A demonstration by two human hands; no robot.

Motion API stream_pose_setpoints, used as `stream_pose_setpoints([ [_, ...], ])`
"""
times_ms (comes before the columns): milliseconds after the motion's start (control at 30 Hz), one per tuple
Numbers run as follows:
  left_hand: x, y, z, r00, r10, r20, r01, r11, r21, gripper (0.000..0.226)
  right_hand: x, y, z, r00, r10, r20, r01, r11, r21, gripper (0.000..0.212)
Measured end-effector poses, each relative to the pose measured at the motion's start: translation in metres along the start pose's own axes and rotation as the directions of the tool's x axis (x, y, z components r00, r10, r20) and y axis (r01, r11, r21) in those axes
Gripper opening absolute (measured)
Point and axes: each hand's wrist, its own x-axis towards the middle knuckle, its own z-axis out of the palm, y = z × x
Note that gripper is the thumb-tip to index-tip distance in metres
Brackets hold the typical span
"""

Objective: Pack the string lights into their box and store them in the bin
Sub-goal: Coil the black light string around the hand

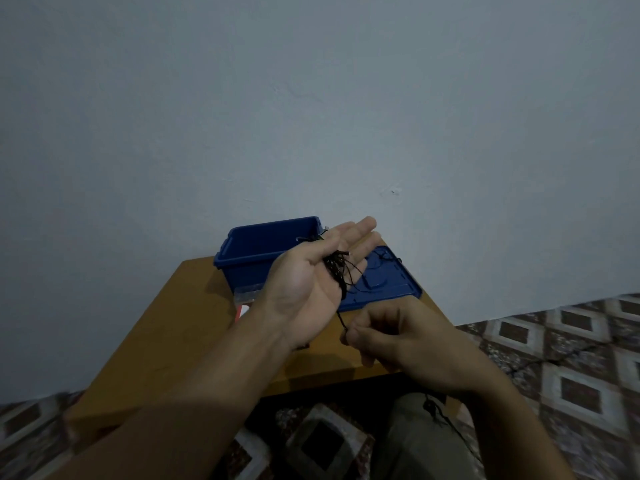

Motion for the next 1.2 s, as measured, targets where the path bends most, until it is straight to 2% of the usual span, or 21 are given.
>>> stream_pose_setpoints([
  [200, 0.002, -0.002, -0.002, 0.998, 0.038, -0.051, -0.040, 0.999, -0.029, 0.042, 0.001, 0.000, 0.000, 0.996, -0.029, -0.083, 0.033, 0.998, 0.055, 0.021],
  [400, 0.001, -0.002, -0.005, 0.991, 0.061, -0.116, -0.043, 0.988, 0.151, 0.028, 0.000, 0.000, 0.000, 0.988, -0.038, -0.152, 0.059, 0.989, 0.132, 0.034],
  [567, -0.004, 0.000, -0.005, 0.990, -0.046, -0.135, 0.090, 0.935, 0.343, 0.027, 0.003, -0.001, 0.001, 0.962, -0.003, -0.273, 0.075, 0.965, 0.252, 0.046],
  [700, -0.004, 0.000, -0.006, 0.975, -0.151, -0.162, 0.213, 0.841, 0.497, 0.042, 0.003, -0.001, 0.000, 0.940, -0.023, -0.341, 0.140, 0.935, 0.324, 0.041],
  [833, -0.002, 0.000, -0.012, 0.953, -0.282, -0.113, 0.280, 0.673, 0.684, 0.078, 0.000, 0.001, -0.004, 0.943, -0.071, -0.325, 0.208, 0.888, 0.410, 0.032],
  [933, -0.002, -0.001, -0.013, 0.937, -0.341, -0.076, 0.286, 0.623, 0.728, 0.081, -0.001, -0.001, -0.005, 0.914, -0.143, -0.379, 0.293, 0.880, 0.374, 0.021],
  [1067, -0.004, -0.001, -0.014, 0.907, -0.421, 0.008, 0.282, 0.622, 0.730, 0.079, -0.001, -0.002, -0.004, 0.866, -0.205, -0.455, 0.376, 0.868, 0.325, 0.019],
  [1200, -0.005, 0.001, -0.014, 0.839, -0.516, 0.174, 0.300, 0.705, 0.643, 0.077, 0.005, 0.004, -0.002, 0.857, -0.169, -0.486, 0.312, 0.922, 0.230, 0.018],
])
